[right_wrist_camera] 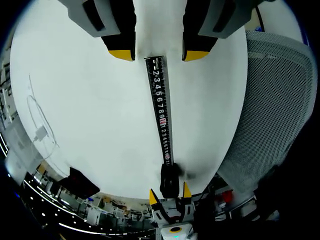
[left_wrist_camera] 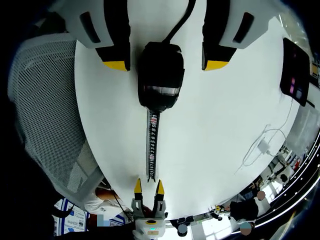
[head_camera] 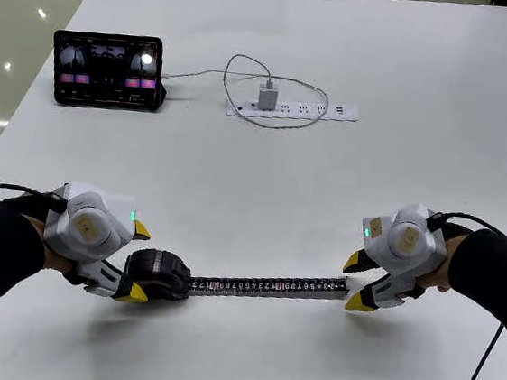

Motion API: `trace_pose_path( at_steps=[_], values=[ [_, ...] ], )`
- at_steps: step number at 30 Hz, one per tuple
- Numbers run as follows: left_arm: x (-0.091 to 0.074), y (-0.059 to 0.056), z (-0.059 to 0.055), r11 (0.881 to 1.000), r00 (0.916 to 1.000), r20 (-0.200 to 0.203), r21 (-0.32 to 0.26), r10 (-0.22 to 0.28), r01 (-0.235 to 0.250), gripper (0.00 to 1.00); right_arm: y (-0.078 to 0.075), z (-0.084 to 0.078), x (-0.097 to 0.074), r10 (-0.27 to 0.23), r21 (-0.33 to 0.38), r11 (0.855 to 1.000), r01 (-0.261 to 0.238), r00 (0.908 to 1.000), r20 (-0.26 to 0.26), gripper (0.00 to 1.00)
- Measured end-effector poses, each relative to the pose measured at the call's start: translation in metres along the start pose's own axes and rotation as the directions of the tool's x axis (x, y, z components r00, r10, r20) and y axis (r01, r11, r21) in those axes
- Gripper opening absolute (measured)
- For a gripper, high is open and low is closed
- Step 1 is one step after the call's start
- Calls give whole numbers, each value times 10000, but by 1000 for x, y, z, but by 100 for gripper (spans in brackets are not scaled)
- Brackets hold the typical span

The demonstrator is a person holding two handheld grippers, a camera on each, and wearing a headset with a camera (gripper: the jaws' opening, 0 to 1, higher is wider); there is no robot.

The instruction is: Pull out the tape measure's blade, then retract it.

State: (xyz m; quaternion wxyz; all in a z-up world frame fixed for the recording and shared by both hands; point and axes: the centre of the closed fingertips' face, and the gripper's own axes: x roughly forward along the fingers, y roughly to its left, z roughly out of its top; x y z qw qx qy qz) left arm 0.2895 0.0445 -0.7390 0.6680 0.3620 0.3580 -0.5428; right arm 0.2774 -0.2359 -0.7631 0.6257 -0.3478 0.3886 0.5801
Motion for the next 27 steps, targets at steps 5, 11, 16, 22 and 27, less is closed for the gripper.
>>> trace_pose_path(
  at_steps=[5,11,16,22,27],
  values=[
    [-1,-6,-6,9998,9998,-144,-143,-121,119,62,2,-3,-4,-101,179,9998,99,9999,118,40],
    [-6,-3,-6,9939,9998,73,-1092,168,-159,76,3,-5,-7,-320,862,9959,286,9988,377,44],
    [-8,2,-3,9732,9958,657,-2252,630,-468,78,-3,3,-12,-695,2534,9668,314,9873,1429,51],
    [-17,8,-1,9113,9730,1512,-3990,1743,-1013,95,-9,-3,-23,-1445,3155,9451,851,9749,1696,57],
    [-27,9,-11,8550,9540,1739,-5029,2442,-1272,99,-2,-10,-28,-1979,3452,9298,1272,9640,1777,65]
  ],
)
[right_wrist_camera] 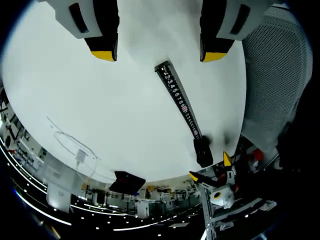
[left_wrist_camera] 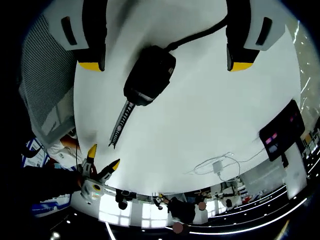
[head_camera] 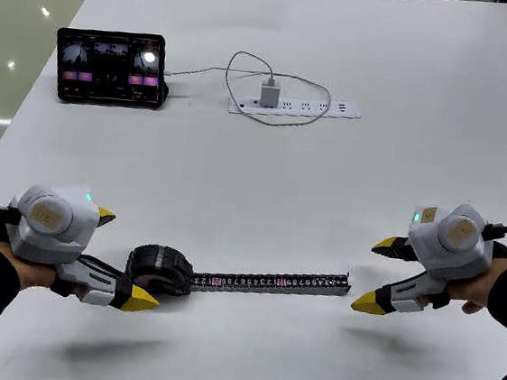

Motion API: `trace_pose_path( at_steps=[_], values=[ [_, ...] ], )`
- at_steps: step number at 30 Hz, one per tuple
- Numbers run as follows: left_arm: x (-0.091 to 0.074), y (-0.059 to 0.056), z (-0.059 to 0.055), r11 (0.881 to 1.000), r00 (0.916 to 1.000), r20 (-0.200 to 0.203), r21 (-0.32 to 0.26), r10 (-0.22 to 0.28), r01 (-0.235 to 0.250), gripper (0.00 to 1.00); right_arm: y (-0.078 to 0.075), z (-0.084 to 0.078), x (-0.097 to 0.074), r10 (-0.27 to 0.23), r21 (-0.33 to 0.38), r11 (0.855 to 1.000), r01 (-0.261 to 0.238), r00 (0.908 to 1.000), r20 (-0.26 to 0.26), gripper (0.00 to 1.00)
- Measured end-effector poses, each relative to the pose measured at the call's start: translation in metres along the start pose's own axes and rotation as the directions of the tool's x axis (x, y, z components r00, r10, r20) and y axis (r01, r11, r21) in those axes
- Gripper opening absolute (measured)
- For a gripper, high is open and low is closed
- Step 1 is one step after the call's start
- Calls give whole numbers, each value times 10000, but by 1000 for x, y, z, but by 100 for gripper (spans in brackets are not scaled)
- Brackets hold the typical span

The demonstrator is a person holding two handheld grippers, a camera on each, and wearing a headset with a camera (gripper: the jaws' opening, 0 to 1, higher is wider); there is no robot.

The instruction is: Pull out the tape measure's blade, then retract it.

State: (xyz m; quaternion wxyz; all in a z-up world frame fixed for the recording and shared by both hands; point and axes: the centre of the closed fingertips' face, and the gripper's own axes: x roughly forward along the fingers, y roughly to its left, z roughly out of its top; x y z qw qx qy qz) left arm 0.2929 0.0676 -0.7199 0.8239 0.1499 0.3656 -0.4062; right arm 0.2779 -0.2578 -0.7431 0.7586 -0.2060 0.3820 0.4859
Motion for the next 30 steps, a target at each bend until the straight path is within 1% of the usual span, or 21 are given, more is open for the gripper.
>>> trace_pose_path(
  at_steps=[2,3,4,5,8,9,10,12,13,14,15,17,18,20,21,23,24,25,26,30],
  values=[
    [-5,3,-4,9992,9996,160,-334,246,-241,99,1,-2,-4,-69,223,9997,63,9997,243,66],
    [-7,3,-4,9990,9994,251,-368,256,-247,99,2,-3,-5,-113,267,9996,105,9995,287,69],
    [-9,4,-6,9981,9987,375,-518,357,-338,99,1,-3,-7,-356,330,9989,341,9984,443,70],
    [-12,5,-9,9965,9977,392,-645,557,-531,99,1,-4,-8,-459,339,9985,442,9976,515,71],
    [-17,6,-16,9929,9944,453,-765,952,-916,99,0,-5,-12,-999,500,9941,962,9920,772,79],
    [-20,6,-16,9909,9916,644,-821,1120,-1066,99,-4,-5,-15,-1328,535,9903,1282,9866,948,82],
    [-22,8,-15,9888,9880,820,-832,1310,-1242,99,-6,-5,-16,-1512,488,9880,1469,9831,1035,86],
    [-28,11,-15,9817,9787,1019,-862,1783,-1698,99,-4,-8,-19,-1625,554,9860,1570,9801,1139,93],
    [-33,17,-15,9730,9692,1062,-876,2221,-2134,99,-6,-8,-21,-1750,595,9839,1687,9769,1228,96],
    [-38,21,-11,9645,9545,1427,-746,2617,-2533,99,-7,-10,-23,-1902,611,9811,1836,9734,1281,99],
    [-39,20,-11,9640,9537,1466,-812,2628,-2531,99,-6,-13,-26,-1880,625,9814,1815,9747,1207,99],
    [-43,20,-15,9573,9480,1442,-999,2838,-2714,99,-6,-15,-30,-2058,746,9775,1972,9694,1338,99],
    [-44,20,-16,9552,9466,1426,-1081,2891,-2755,99,-7,-16,-31,-2168,765,9751,2080,9669,1347,99],
    [-44,16,-21,9558,9487,1454,-1325,2808,-2626,99,-9,-24,-36,-2385,785,9699,2303,9637,1201,99],
    [-45,14,-23,9562,9486,1513,-1371,2781,-2585,99,-10,-27,-41,-2613,974,9633,2502,9571,1249,99],
    [-45,10,-28,9575,9513,1405,-1316,2742,-2566,99,-9,-30,-46,-2765,1102,9584,2632,9521,1307,99],
    [-45,8,-33,9584,9533,1330,-1287,2712,-2547,99,-6,-33,-50,-2840,1134,9562,2700,9495,1337,99],
    [-45,6,-35,9589,9543,1313,-1309,2686,-2519,99,-5,-35,-52,-2902,1209,9538,2749,9472,1360,99],
    [-45,4,-39,9590,9557,1280,-1376,2651,-2476,99,-3,-38,-54,-2946,1304,9518,2777,9458,1366,99],
    [-48,-1,-49,9553,9544,1288,-1617,2692,-2476,99,2,-50,-60,-3061,1439,9468,2878,9436,1266,99]
  ],
)
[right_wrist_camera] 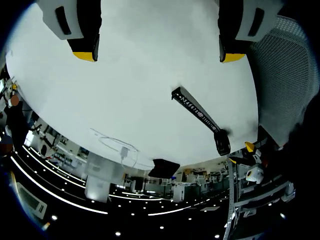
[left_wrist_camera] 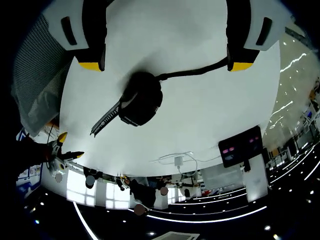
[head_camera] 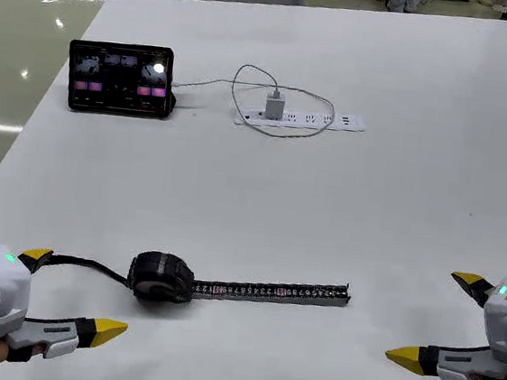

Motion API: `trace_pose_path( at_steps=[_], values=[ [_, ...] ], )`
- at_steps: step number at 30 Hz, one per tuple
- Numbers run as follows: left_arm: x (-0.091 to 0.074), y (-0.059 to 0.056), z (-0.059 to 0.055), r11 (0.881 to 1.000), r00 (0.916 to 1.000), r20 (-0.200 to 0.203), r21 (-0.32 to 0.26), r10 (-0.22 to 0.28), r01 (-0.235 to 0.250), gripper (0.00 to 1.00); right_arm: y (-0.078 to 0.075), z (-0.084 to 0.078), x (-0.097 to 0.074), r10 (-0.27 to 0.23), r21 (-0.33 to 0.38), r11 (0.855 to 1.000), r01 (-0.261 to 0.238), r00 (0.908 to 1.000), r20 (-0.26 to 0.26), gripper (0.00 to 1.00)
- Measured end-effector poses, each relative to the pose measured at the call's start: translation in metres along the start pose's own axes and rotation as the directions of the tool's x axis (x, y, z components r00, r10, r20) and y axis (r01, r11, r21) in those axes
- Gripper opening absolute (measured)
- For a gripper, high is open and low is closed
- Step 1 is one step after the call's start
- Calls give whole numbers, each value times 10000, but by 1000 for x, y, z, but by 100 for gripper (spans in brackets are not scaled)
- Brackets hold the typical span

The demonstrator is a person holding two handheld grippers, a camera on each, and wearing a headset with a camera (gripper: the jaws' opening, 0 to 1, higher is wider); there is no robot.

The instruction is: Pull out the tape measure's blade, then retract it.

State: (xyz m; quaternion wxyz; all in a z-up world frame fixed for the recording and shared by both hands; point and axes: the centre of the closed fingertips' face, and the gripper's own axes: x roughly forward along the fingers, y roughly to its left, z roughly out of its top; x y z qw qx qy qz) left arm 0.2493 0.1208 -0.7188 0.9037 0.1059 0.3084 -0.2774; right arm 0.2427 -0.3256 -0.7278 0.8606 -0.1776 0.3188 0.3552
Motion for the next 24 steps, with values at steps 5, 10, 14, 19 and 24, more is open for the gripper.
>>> trace_pose_path(
  at_steps=[5,10,14,19,24],
  values=[
    [-9,-7,-9,9995,10000,-39,317,-89,90,99,6,-7,-8,1,137,9999,1,9999,-101,99],
    [-15,-8,-7,9999,9998,191,143,-77,74,99,15,-4,-17,-40,-43,10000,39,9999,-121,99],
    [-21,-11,-1,9998,9992,356,129,-185,181,99,18,-8,-23,-107,-3,9999,107,9998,-166,99],
    [-25,-9,-1,9998,9988,469,104,-158,153,99,21,-11,-27,-165,193,9997,166,9998,-94,99],
    [-27,-7,1,9999,9980,617,52,-121,118,99,20,-15,-32,-325,356,9988,329,9994,-124,99]
  ],
)
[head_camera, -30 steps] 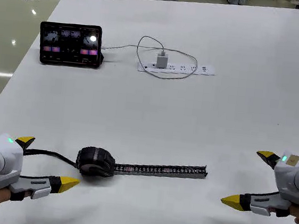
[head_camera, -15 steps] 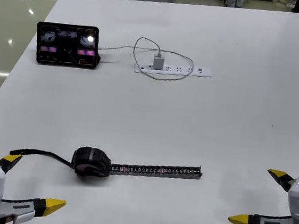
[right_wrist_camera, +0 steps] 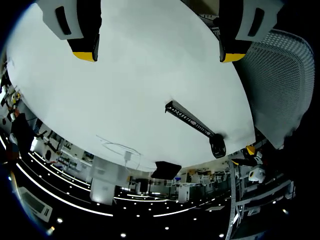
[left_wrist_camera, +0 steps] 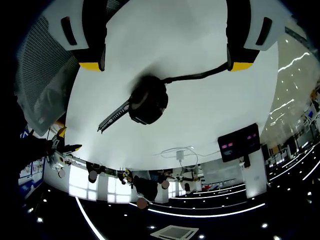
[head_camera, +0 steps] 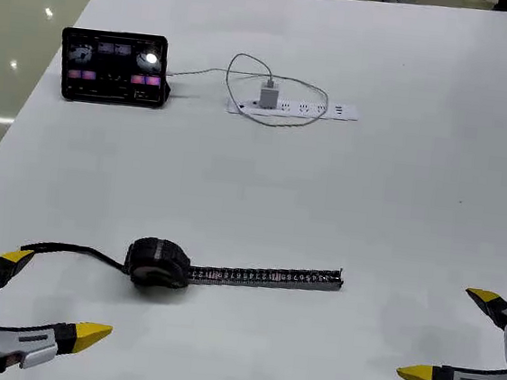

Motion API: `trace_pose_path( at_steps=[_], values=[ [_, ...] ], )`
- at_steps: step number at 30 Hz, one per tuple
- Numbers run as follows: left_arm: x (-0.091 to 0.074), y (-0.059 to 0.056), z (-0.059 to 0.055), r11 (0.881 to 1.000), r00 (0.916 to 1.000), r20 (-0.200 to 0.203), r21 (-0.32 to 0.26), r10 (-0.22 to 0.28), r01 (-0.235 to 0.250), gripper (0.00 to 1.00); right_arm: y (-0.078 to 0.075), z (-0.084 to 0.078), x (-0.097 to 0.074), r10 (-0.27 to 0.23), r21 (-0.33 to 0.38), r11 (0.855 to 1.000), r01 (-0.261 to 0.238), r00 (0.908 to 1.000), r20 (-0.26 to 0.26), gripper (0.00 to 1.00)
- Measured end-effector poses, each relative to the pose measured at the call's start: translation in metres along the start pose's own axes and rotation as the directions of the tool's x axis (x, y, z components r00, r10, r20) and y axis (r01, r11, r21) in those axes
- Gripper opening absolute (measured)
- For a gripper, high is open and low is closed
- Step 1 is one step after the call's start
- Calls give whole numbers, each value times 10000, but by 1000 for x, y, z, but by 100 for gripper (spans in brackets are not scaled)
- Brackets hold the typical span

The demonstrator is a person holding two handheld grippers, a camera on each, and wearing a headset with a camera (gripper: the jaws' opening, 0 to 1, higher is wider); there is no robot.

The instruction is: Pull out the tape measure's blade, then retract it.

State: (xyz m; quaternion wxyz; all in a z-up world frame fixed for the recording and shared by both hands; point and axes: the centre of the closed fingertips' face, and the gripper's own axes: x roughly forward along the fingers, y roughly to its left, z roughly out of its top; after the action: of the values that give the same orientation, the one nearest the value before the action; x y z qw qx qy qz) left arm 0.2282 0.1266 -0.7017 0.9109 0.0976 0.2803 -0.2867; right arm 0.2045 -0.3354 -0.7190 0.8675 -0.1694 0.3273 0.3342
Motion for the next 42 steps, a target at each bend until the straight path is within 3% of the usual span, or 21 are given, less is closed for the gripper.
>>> trace_pose_path(
  at_steps=[12,15,17,19,27,34,36,38,42],
  values=[
    [0,-1,2,9998,10000,94,-209,-26,28,99,-4,-3,-5,-136,32,9999,136,9999,30,99],
    [0,1,0,10000,10000,-36,3,78,-78,99,-3,-4,-7,-168,76,9998,167,9998,54,99],
    [1,1,1,10000,10000,-4,-7,71,-71,99,-6,-11,-8,-278,-340,9991,270,9994,-214,99],
    [1,2,-2,9998,9995,-263,21,187,-186,99,-3,-13,-8,-154,-368,9992,143,9994,-300,99],
    [2,-1,3,9994,9994,47,-87,332,-332,99,-2,-9,-8,75,-415,9991,-83,9998,-198,99],
    [9,-3,5,9983,9987,-70,-281,507,-509,99,-5,-7,-6,297,-492,9983,-317,9988,-393,99],
    [11,-1,3,9963,9969,-453,-540,638,-662,99,-7,-7,-5,408,-702,9966,-440,9981,-465,99],
    [12,1,10,9950,9964,-186,-534,829,-838,99,-10,-8,-4,486,-841,9950,-534,9971,-584,99],
    [15,-2,18,9929,9956,-44,-729,939,-940,99,-9,-10,-4,836,-1119,9893,-940,9920,-945,99]
  ],
)
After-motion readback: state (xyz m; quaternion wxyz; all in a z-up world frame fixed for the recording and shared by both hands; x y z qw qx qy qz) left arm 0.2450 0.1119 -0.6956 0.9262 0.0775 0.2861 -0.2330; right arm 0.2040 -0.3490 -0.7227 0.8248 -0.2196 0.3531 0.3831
